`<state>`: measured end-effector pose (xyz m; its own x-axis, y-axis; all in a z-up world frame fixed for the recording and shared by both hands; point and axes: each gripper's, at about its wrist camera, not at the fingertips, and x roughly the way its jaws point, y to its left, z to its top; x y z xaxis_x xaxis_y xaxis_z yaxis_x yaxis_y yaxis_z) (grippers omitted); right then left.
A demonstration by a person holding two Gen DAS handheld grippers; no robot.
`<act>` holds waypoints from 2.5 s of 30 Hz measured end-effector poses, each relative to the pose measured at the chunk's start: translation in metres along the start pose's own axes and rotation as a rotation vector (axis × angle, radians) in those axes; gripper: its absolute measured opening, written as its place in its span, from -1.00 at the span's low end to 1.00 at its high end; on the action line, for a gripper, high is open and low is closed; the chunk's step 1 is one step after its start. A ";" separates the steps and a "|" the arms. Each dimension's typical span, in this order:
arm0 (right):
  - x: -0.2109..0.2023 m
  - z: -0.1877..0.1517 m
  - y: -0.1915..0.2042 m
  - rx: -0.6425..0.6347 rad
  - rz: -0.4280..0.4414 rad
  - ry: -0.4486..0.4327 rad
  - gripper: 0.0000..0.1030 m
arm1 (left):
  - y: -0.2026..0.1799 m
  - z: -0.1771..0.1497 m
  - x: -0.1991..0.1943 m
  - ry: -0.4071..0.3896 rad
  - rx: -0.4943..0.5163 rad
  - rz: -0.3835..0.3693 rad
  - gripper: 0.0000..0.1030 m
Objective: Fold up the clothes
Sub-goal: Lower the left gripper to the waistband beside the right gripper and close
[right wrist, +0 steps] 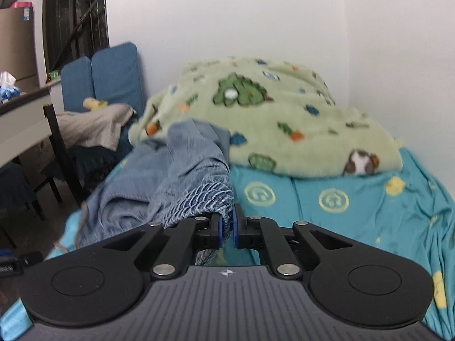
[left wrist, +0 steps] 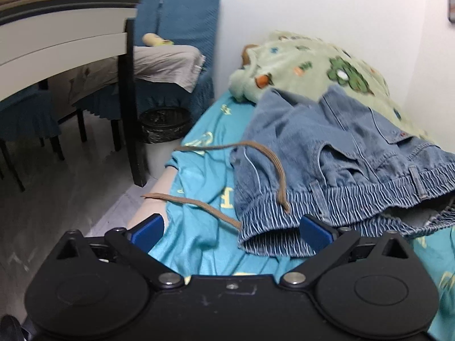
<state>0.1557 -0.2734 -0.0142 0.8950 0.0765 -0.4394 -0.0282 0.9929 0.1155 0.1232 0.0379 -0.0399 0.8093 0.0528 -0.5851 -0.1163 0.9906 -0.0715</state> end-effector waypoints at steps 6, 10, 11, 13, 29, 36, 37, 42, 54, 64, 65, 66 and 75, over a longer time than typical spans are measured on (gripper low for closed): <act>0.016 -0.021 -0.017 0.074 -0.011 0.028 -0.88 | -0.017 -0.007 0.012 0.013 0.090 0.011 0.97; 0.028 -0.021 -0.028 0.147 0.023 0.035 -0.87 | -0.021 -0.012 0.026 0.048 0.105 0.035 0.88; 0.031 -0.021 -0.028 0.134 0.025 0.033 -0.87 | -0.021 -0.012 0.028 0.053 0.107 0.044 0.83; 0.038 -0.022 -0.028 0.100 0.021 0.039 -0.87 | -0.022 -0.012 0.032 0.063 0.110 0.061 0.83; 0.051 -0.023 -0.057 0.193 0.081 -0.011 -0.87 | -0.048 -0.035 0.091 0.079 0.306 0.204 0.72; 0.055 -0.027 -0.065 0.233 0.072 0.002 -0.87 | -0.050 -0.032 0.100 -0.004 0.257 0.183 0.47; 0.055 -0.028 -0.065 0.240 0.071 0.002 -0.88 | -0.051 -0.031 0.100 -0.011 0.247 0.179 0.48; 0.050 -0.025 -0.064 0.263 0.073 -0.022 -0.88 | -0.052 -0.028 0.101 -0.044 0.199 0.157 0.25; 0.061 -0.033 -0.053 0.093 -0.006 0.023 -0.87 | -0.043 -0.023 0.103 -0.010 0.084 0.097 -0.22; 0.076 -0.047 -0.066 0.023 -0.093 0.144 -0.37 | -0.042 -0.027 0.100 0.038 0.107 0.103 0.07; 0.080 -0.051 -0.069 0.027 -0.098 0.170 -0.36 | -0.042 -0.027 0.099 0.043 0.107 0.102 0.08; 0.084 -0.054 -0.071 0.030 -0.104 0.195 -0.35 | -0.042 -0.027 0.099 0.049 0.106 0.101 0.08; 0.071 -0.067 -0.029 -0.360 -0.138 0.088 -0.19 | -0.038 -0.026 0.099 0.067 0.088 0.107 0.19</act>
<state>0.1903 -0.2907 -0.1089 0.8602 -0.0681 -0.5055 -0.0786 0.9615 -0.2633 0.1921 0.0017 -0.1161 0.7546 0.1534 -0.6381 -0.1468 0.9871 0.0636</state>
